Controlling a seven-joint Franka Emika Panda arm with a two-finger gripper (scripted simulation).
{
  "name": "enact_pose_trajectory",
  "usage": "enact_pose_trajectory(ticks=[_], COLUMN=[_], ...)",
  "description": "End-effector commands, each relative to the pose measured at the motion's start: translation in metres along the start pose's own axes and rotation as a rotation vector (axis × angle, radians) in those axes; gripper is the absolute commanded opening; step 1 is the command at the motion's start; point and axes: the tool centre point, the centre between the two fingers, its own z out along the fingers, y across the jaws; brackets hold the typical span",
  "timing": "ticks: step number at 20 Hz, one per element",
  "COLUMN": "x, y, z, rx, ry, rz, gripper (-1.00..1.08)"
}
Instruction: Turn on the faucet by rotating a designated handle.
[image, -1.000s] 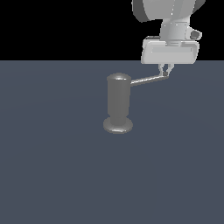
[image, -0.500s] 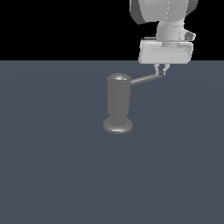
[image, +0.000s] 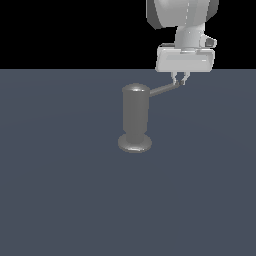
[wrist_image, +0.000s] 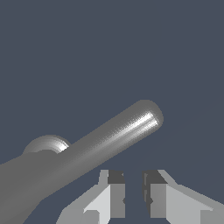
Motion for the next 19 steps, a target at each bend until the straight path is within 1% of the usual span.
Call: enact_pose_trajectory(ticks=[1,19], x=[0.006,0.037], y=[-0.001,0.000], z=[0.010,0.014], rx=[0.000,-0.001], ry=[-0.007,-0.012], rz=[0.002,0.010], gripper=[-1.00,-1.00])
